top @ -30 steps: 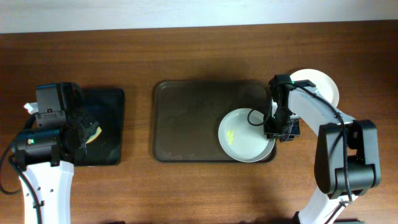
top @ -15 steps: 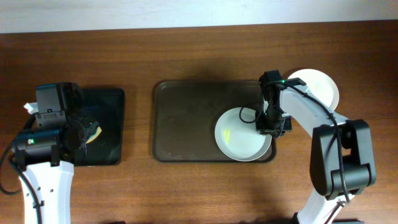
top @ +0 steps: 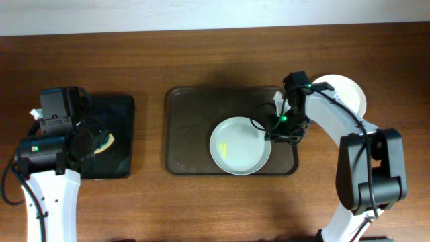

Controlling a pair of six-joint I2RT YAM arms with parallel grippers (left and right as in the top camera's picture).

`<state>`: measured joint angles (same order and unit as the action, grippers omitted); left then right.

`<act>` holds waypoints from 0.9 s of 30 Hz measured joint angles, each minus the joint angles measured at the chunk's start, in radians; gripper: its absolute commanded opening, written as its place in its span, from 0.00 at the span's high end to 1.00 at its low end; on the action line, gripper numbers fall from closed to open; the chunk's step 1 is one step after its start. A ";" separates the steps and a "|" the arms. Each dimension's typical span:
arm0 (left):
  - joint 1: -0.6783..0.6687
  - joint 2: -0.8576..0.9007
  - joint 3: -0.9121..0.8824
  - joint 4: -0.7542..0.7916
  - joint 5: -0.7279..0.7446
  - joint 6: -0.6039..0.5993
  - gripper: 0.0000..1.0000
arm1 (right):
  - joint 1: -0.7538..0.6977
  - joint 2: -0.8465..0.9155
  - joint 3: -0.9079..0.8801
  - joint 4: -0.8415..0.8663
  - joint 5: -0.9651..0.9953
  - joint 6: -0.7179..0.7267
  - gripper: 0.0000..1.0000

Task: Clean dirty plates on tray and stack at the side
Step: 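Wipe the pale green plate with the sponge in the left gripper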

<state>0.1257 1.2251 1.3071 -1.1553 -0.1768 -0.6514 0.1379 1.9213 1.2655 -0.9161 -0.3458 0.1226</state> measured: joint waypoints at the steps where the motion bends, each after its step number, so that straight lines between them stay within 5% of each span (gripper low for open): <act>1: 0.000 0.000 0.000 0.000 0.011 0.002 1.00 | 0.009 0.003 -0.008 0.009 0.000 0.001 0.67; 5: -0.030 0.000 0.000 0.075 0.170 0.139 1.00 | 0.027 0.013 -0.052 0.060 0.042 0.037 0.76; 9: -0.235 0.027 0.000 0.089 0.267 0.240 1.00 | 0.053 0.023 -0.057 0.125 0.042 0.100 0.90; 13: -0.449 0.253 0.000 0.185 0.359 0.265 1.00 | 0.183 0.032 -0.056 0.223 0.037 0.217 0.94; 19: -0.587 0.619 -0.002 0.342 0.529 0.242 1.00 | 0.197 0.036 -0.056 0.245 0.017 0.296 0.96; 23: -0.598 0.756 -0.001 0.419 0.509 0.231 1.00 | 0.197 0.036 -0.056 0.245 0.013 0.297 0.96; 27: -0.643 0.758 0.032 0.373 0.154 0.216 1.00 | 0.201 0.040 -0.056 0.254 -0.008 0.304 0.96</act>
<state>-0.5171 1.9835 1.3388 -0.7818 -0.0231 -0.4358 0.3386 1.9610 1.2098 -0.6621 -0.3542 0.4263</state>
